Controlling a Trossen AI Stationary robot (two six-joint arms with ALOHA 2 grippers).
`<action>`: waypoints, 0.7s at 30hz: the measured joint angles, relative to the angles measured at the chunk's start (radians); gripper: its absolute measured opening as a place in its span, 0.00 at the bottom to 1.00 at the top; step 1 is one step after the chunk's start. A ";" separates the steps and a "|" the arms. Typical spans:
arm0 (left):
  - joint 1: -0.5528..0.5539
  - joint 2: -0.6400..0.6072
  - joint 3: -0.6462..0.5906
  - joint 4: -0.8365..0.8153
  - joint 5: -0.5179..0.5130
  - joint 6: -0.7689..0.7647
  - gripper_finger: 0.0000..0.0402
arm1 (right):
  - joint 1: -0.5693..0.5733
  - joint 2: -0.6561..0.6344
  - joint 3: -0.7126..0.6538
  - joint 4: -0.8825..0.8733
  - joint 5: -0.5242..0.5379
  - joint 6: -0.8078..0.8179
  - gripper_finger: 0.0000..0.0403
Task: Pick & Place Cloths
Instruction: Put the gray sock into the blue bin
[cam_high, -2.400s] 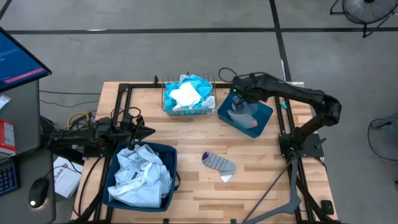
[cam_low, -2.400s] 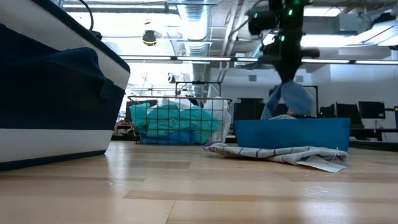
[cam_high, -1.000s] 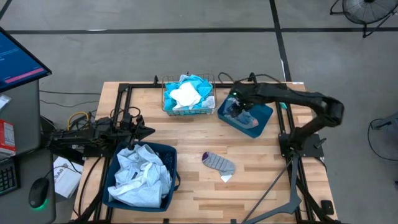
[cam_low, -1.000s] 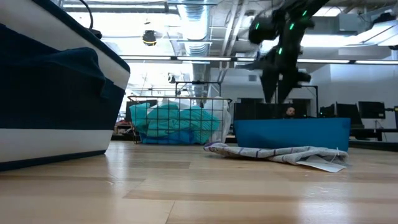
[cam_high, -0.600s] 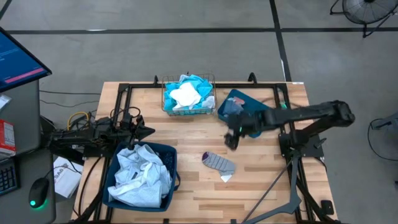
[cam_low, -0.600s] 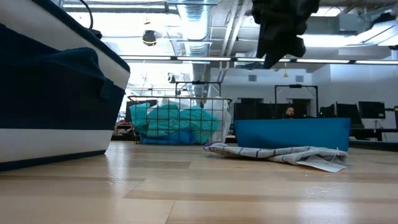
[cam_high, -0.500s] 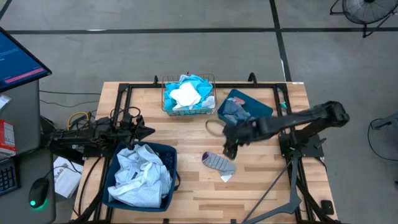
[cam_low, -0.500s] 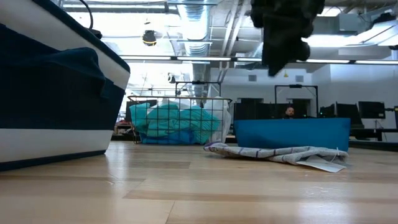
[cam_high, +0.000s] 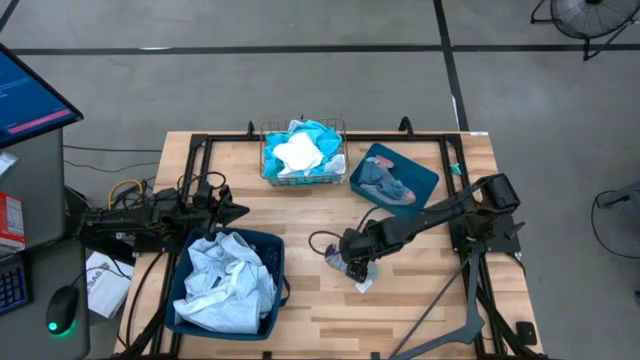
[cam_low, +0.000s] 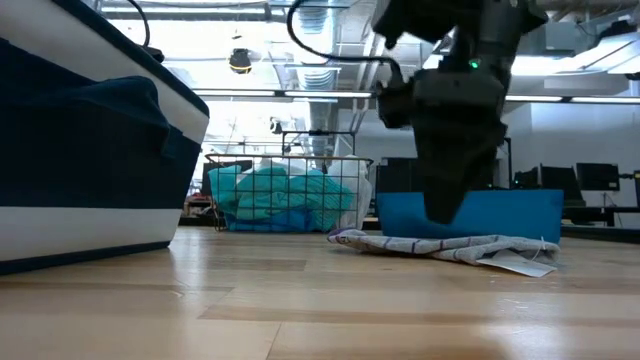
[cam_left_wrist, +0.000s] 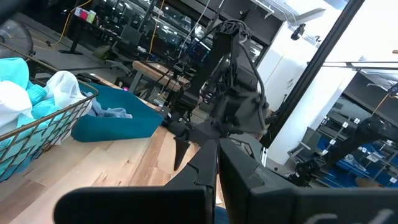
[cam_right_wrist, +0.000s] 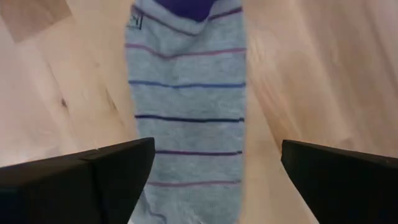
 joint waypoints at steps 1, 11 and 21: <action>0.000 0.000 0.000 0.000 0.000 0.000 0.00 | 0.003 0.013 -0.001 -0.001 0.000 0.000 0.85; 0.000 0.022 0.000 0.010 0.000 0.000 0.00 | 0.010 0.129 0.010 -0.009 -0.004 0.042 0.78; 0.000 0.024 0.000 0.018 0.000 0.000 0.00 | -0.041 0.124 0.008 -0.008 -0.065 0.048 0.17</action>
